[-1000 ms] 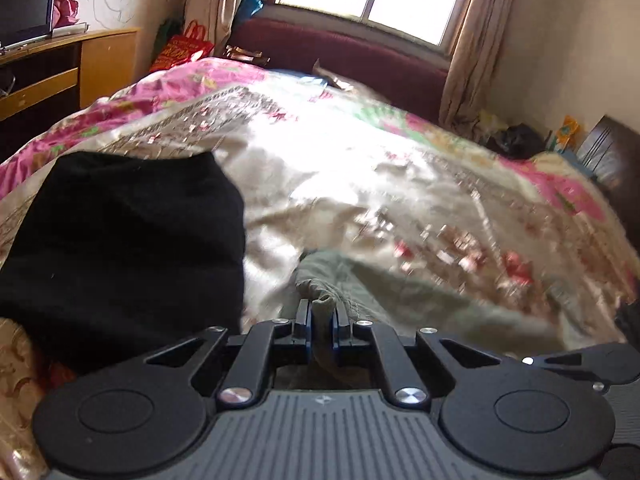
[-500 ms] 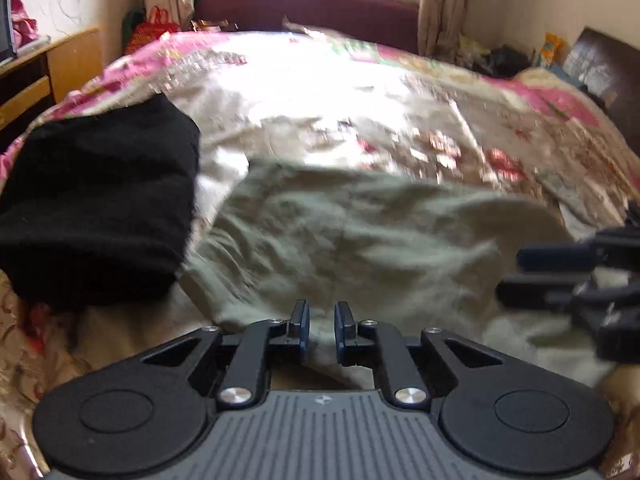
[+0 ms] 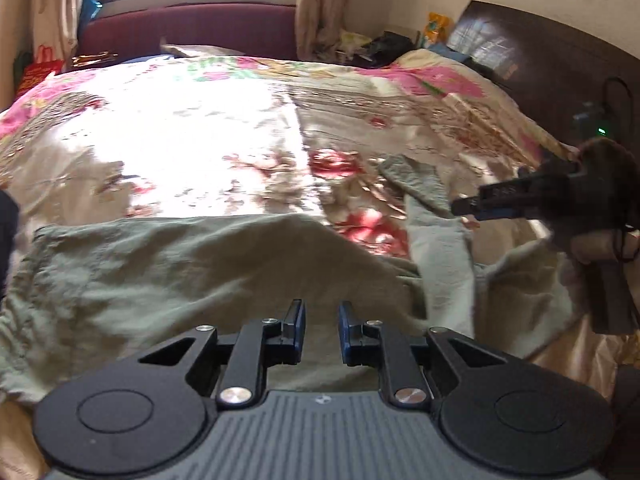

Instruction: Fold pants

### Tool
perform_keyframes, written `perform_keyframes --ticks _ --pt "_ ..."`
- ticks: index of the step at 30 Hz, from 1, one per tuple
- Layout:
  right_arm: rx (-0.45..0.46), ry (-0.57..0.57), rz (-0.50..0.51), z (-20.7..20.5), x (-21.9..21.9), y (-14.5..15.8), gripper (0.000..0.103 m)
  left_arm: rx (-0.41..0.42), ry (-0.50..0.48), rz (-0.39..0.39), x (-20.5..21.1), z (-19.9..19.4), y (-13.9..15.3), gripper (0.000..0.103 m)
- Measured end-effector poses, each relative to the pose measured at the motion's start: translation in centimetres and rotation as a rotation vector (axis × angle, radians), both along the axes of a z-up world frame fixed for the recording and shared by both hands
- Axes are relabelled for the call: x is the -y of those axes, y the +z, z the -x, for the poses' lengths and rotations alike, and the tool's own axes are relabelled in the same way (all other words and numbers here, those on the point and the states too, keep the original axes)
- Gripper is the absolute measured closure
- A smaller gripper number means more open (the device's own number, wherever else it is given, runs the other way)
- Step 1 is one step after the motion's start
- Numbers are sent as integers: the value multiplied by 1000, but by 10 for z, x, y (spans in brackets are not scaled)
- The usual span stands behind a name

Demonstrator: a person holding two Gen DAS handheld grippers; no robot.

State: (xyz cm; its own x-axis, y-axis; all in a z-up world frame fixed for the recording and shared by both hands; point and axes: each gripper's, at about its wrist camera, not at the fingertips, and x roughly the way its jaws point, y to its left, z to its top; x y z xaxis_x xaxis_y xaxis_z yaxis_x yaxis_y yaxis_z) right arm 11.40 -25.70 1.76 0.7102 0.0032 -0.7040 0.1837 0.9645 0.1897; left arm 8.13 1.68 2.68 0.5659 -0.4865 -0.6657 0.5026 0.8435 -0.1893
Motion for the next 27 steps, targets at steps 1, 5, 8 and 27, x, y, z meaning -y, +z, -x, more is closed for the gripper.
perform_keyframes --ticks 1,5,8,27 --pt "3 -20 6 -6 7 -2 60 -5 -38 1 16 0 -1 70" --pt "11 6 53 -37 20 -8 60 -15 -127 -24 59 1 -7 68" --pt "4 48 109 -62 14 -16 60 -38 -153 -21 75 -1 -10 64" --pt "94 17 -105 -104 53 37 98 -13 -136 -23 81 -7 -3 64"
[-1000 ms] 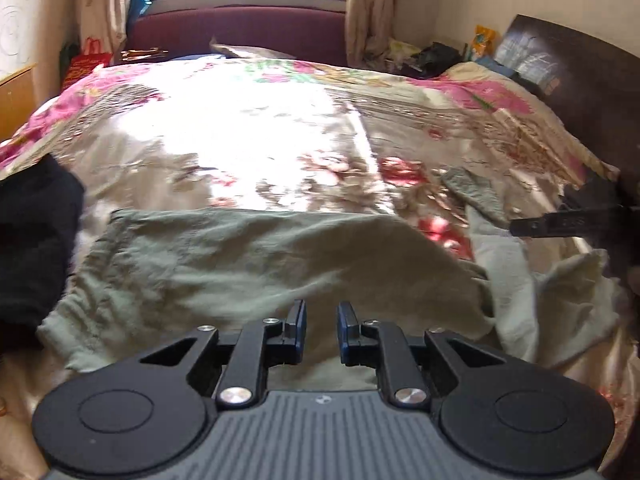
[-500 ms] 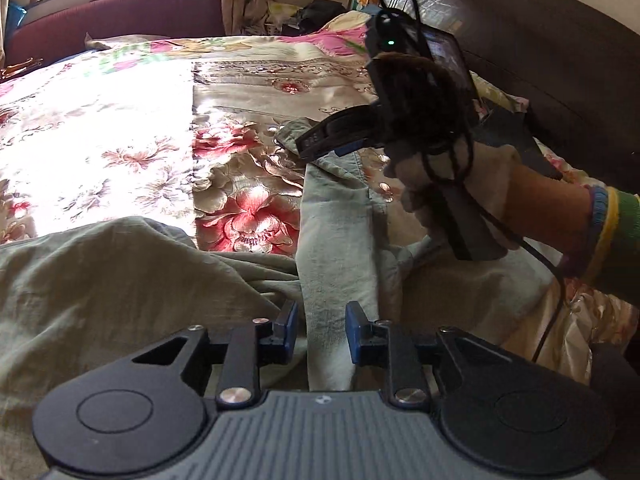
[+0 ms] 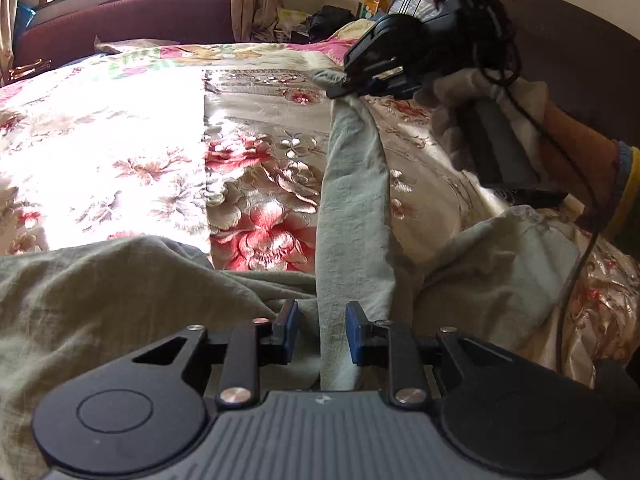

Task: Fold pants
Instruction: 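Pull the held pant leg with the right gripper to straighten it along the bed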

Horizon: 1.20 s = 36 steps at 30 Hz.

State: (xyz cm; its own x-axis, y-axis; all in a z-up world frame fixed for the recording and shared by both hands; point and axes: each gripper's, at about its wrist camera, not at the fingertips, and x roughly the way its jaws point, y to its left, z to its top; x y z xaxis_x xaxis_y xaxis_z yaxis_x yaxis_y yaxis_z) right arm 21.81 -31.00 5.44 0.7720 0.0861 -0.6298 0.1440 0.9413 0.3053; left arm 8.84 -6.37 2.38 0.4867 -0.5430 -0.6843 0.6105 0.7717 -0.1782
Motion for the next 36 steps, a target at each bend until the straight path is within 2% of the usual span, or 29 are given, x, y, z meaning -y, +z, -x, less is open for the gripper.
perform_keyframes --ticks 5,8,10,13,15,18,21,24,26,28,30,33,34,35,36 --pt "243 -16 -220 62 32 82 98 86 -3 32 1 7 30 64" --pt "349 -45 -271 115 55 108 98 112 -39 42 12 16 38 63" --pt "401 -102 -307 158 75 112 98 106 -68 29 27 22 35 63" --pt "403 -258 -335 221 114 82 98 54 -145 1 53 35 22 63" --pt "286 -379 -313 248 137 41 97 10 -194 -48 71 42 7 63" --pt "106 -502 -446 278 169 -36 97 -37 -263 -108 92 54 -11 63" --pt "50 -546 -510 295 180 -77 95 -32 -301 -164 108 63 -15 63" --pt "81 -553 -568 302 186 -88 91 -33 -305 -192 117 61 -14 63" --pt "94 -544 -573 300 188 -87 82 -30 -303 -206 121 59 -13 63" --pt "111 -555 -586 295 193 -88 66 -23 -304 -215 124 60 -13 63" --pt "143 -564 -604 296 197 -87 63 -20 -306 -216 125 60 -12 63" --pt "161 -558 -585 291 199 -82 63 -14 -313 -214 126 61 -11 63" --pt "124 -571 -544 287 200 -80 67 -13 -314 -214 127 61 -11 63" --pt "90 -588 -517 286 200 -79 74 -10 -314 -214 127 61 -11 63" --pt "96 -590 -515 285 201 -79 94 -7 -315 -211 127 62 -10 63"
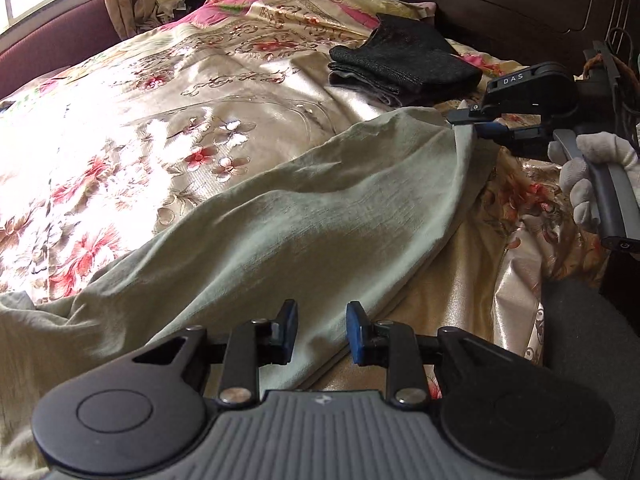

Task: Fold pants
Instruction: 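Pull the held pant leg with the right gripper to straighten it along the bed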

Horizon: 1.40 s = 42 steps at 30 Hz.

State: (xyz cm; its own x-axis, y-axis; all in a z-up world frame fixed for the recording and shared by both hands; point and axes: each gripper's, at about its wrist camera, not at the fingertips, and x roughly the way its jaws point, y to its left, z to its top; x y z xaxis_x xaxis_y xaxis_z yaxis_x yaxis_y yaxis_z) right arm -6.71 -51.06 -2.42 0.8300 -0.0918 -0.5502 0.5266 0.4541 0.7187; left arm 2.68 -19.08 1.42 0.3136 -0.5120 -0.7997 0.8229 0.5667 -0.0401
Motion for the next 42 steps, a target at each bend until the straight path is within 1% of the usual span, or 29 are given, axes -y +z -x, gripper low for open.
perform_keyframes --ticks 1,2,4,6,7,8,9,10,11,13,14,15,17,18,19,21,23,24,25,27,29,30,32,34,36,38,39,40,42 --pt "19 -1 -13 0 2 1 96 3 -3 4 0 0 1 63" --pt "54 -3 -36 1 4 5 96 10 -6 9 0 1 3 63" --pt "127 -5 -44 2 5 16 96 27 -15 23 0 3 8 62" --pt "220 -6 -19 8 4 32 96 30 -20 40 0 4 11 61" --pt "247 -7 11 14 3 37 96 23 -23 49 0 4 11 58" --pt "238 -11 42 16 2 40 96 16 -23 53 0 4 9 56" --pt "210 -12 61 18 2 37 91 8 -24 51 1 3 6 55" --pt "158 -3 62 15 3 30 89 -3 -27 44 2 3 2 55" --pt "72 17 35 12 5 17 88 -14 -30 36 3 4 -2 55" --pt "-38 22 -6 17 3 -2 87 -26 -34 28 2 7 -6 55" --pt "-46 14 -10 23 1 -7 87 -30 -35 29 1 8 -7 55" --pt "-45 -4 -19 31 -1 -9 85 -32 -35 30 -1 9 -7 55" --pt "-16 -40 -53 47 0 -11 73 -34 -29 31 -6 10 -7 55" --pt "-7 -48 -73 53 -1 -12 64 -35 -24 31 -8 10 -7 55" --pt "-11 -44 -87 56 -3 -14 60 -38 -17 31 -11 10 -8 55" --pt "-43 -18 -81 55 -8 -16 60 -46 -3 31 -15 9 -9 55" --pt "-58 -38 -64 53 -12 -17 57 -50 8 32 -19 10 -9 55" --pt "-50 -50 -72 52 -12 -18 53 -49 11 35 -21 11 -9 55" --pt "-45 -60 -83 50 -12 -19 51 -47 13 39 -22 12 -7 55" --pt "-18 -59 -100 46 -14 -17 51 -45 15 54 -24 12 -5 54" --pt "30 -22 -132 38 -18 -14 51 -36 22 64 -23 10 -4 54" --pt "35 -8 -122 33 -21 -12 51 -37 30 71 -23 8 -3 54" --pt "-4 -15 -122 20 -25 -17 51 -44 47 83 -25 5 -1 54" --pt "-36 -30 -165 13 -24 -29 53 -41 55 90 -29 5 1 54" --pt "-7 -58 -187 19 -26 -36 53 -43 63 89 -35 4 0 54" --pt "21 -68 -208 25 -25 -38 57 -55 73 91 -39 3 -3 54" --pt "31 -81 -219 28 -24 -40 74 -59 76 89 -41 2 -5 54" --pt "44 -94 -243 28 -21 -43 99 -59 79 83 -41 1 -6 54" --pt "124 -114 -352 26 -12 -51 98 -57 91 76 -42 -2 -6 54"
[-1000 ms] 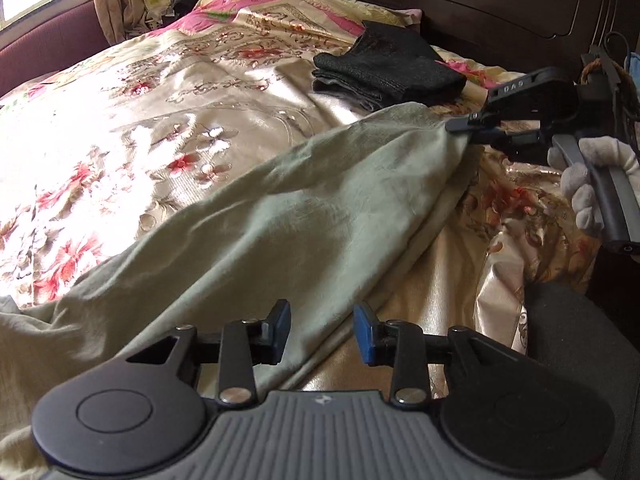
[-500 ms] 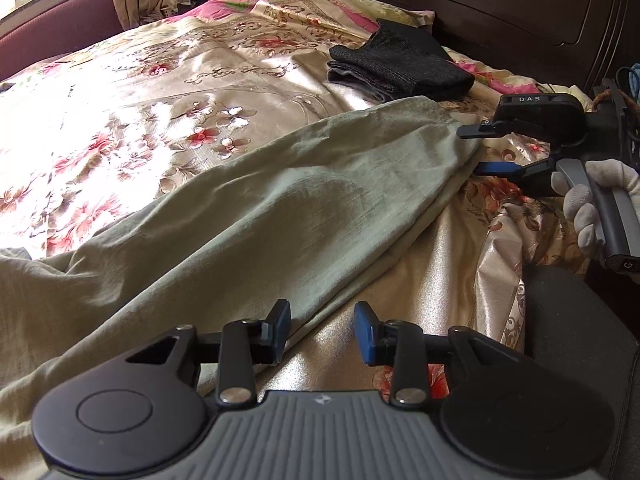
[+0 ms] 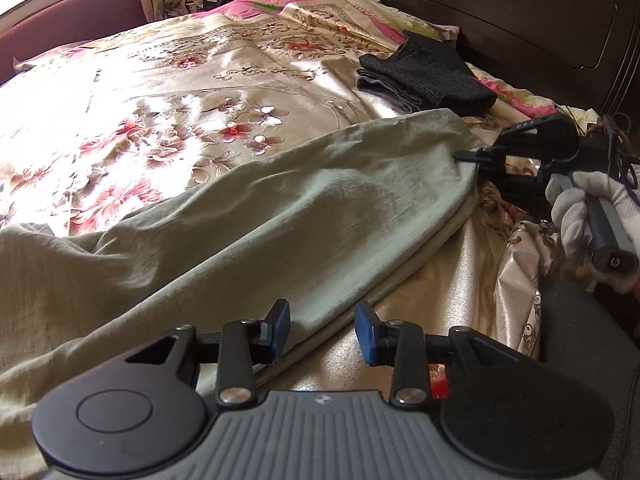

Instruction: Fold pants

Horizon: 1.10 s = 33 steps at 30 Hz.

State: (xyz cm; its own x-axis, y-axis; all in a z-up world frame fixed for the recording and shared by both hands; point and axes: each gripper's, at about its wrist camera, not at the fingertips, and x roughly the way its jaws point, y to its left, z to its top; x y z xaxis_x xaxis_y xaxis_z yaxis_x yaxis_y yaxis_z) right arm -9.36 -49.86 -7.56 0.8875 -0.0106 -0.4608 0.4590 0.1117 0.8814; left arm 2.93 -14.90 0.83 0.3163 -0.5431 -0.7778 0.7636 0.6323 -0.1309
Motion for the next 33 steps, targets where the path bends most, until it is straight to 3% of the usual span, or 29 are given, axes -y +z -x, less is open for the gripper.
perform_keyframes --ticks 1,3,5,7,9,11,12,13,15,17,18,19,22,24,26,27,30,33 --pt "49 -17 -45 -1 4 0 98 8 4 1 0 -2 3 54" --pt "158 -25 -29 -2 6 24 99 49 19 19 -4 -4 14 54" --pt "276 -18 55 8 4 62 99 84 28 45 -11 -5 26 52" --pt "362 -31 203 30 -4 102 99 90 37 52 -15 -6 26 42" --pt "301 -64 249 45 -2 104 99 53 44 33 -15 -7 14 42" --pt "108 -66 174 46 11 78 98 -20 54 35 -16 -8 2 43" --pt "67 -67 132 49 14 67 98 -23 54 48 -18 -5 2 43" --pt "71 -80 107 57 14 58 99 -1 53 61 -21 -2 5 43" --pt "61 -122 163 71 12 60 99 49 56 68 -24 0 10 43" --pt "-8 -143 208 69 18 57 99 62 73 77 -27 -7 12 43" --pt "-64 -135 140 64 26 48 98 62 82 87 -28 -11 14 43" --pt "-54 -132 107 64 27 45 99 67 93 100 -29 -14 15 43" --pt "7 -118 266 64 11 70 99 59 129 122 -28 -31 8 42" --pt "-21 -88 239 58 13 71 99 9 155 104 -23 -46 2 46" --pt "-36 -105 220 63 17 72 99 13 142 175 -23 -54 8 46" --pt "-27 -115 232 68 17 74 98 24 147 170 -19 -59 9 45" --pt "-48 -133 233 78 21 74 98 -35 160 55 0 -86 -12 45" --pt "-48 -136 222 80 21 70 98 0 195 18 4 -98 -22 45"
